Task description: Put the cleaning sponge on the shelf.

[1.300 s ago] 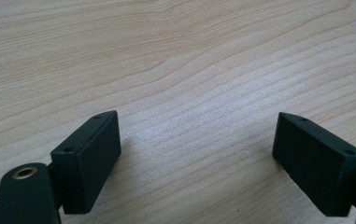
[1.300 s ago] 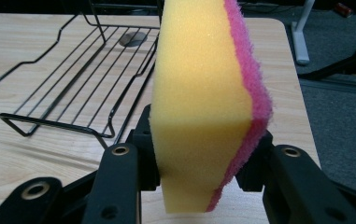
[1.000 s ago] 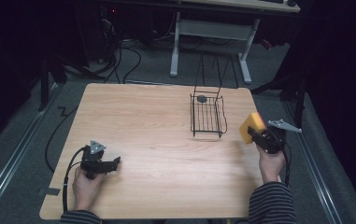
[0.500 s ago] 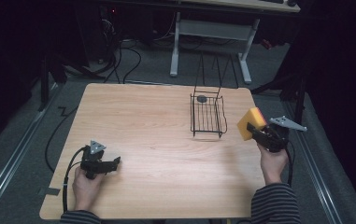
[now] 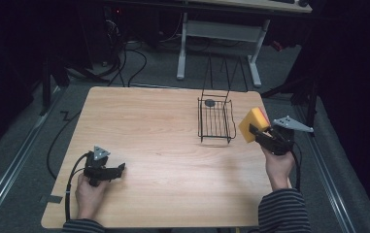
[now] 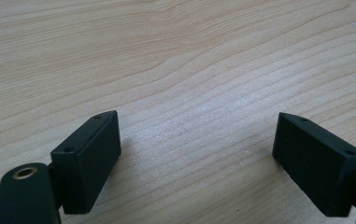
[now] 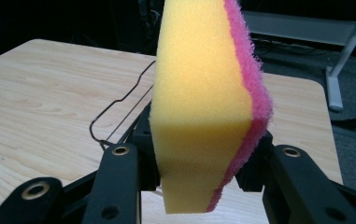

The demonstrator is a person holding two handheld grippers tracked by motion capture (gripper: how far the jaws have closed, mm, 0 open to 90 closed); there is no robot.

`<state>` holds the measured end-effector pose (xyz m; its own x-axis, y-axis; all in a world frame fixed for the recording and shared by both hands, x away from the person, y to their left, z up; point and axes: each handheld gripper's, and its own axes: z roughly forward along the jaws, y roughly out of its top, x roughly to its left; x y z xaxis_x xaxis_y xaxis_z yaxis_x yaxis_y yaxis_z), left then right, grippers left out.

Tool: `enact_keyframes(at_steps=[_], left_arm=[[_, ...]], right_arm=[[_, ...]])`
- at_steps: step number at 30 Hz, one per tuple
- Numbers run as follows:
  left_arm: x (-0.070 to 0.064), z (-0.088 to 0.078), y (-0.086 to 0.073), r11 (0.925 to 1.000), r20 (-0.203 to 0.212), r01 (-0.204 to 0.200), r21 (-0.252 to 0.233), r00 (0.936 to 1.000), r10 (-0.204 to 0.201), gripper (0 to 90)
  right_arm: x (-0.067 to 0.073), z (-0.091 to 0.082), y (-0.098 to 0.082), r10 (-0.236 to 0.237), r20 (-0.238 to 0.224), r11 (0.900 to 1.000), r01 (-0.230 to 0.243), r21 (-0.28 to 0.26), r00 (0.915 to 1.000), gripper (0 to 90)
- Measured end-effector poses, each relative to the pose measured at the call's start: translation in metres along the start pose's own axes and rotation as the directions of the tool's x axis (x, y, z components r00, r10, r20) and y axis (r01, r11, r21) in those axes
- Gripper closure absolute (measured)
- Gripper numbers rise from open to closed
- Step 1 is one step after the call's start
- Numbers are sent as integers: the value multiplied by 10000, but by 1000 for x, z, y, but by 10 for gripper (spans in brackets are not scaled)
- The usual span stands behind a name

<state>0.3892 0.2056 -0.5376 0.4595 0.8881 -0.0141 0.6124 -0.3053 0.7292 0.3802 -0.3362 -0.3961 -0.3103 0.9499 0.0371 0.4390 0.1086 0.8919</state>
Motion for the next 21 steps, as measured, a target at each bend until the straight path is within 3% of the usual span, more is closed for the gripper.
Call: enact_keyframes(at_steps=[7,21], left_arm=[[0,0,0,10000,0,-10,13,10000,10,157],[0,0,0,10000,22,-43,34,10000,42,156]], right_arm=[[13,8,9,-241,-296,9997,240,-34,9993,609],[38,41,23,-789,-615,9964,807,277,9950,609]])
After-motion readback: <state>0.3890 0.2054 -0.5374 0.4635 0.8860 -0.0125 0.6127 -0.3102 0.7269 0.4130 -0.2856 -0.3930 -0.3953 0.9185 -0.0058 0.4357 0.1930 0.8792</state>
